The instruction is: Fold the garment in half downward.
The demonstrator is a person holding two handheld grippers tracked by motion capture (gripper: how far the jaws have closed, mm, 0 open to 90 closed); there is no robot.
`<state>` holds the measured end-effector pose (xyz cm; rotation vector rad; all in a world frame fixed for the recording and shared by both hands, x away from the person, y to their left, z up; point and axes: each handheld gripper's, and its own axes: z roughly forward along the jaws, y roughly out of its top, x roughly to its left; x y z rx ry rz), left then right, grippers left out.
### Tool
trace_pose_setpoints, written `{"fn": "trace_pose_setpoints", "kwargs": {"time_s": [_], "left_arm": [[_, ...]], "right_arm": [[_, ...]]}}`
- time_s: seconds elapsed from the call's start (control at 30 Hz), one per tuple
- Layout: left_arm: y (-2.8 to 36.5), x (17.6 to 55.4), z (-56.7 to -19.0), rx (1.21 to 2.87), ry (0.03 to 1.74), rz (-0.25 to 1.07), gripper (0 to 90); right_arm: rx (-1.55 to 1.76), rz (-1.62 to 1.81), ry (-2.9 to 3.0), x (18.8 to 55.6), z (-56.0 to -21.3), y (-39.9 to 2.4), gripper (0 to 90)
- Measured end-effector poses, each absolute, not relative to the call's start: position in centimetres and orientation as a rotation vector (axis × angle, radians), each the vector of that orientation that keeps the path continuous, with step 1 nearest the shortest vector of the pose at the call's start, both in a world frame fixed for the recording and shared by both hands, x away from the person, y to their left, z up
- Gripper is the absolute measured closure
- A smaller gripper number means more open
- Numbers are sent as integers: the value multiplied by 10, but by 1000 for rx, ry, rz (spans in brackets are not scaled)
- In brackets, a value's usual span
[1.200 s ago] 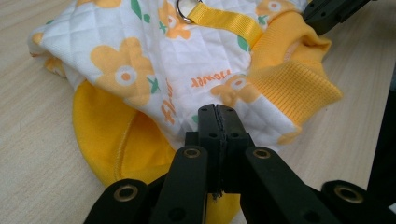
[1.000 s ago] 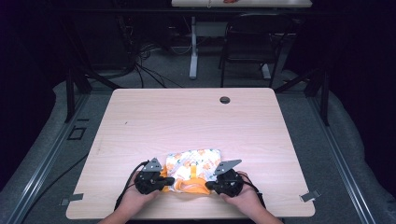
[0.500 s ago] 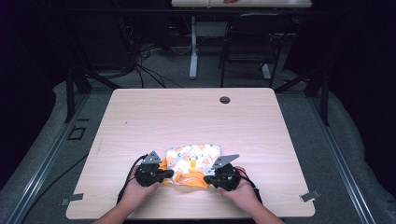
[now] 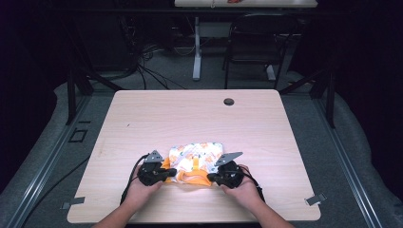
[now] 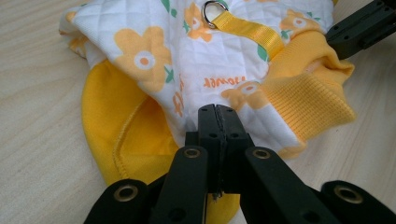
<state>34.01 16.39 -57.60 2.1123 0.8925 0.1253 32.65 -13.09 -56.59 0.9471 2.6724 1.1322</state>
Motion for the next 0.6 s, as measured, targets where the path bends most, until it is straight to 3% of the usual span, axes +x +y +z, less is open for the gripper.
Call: {"fn": "trace_pose_setpoints", "kwargs": {"time_s": [0.6], "left_arm": [[163,357,-576,2085,942,138,900]], "right_arm": [[965,1087,2654,346,-564,-126,898]]}}
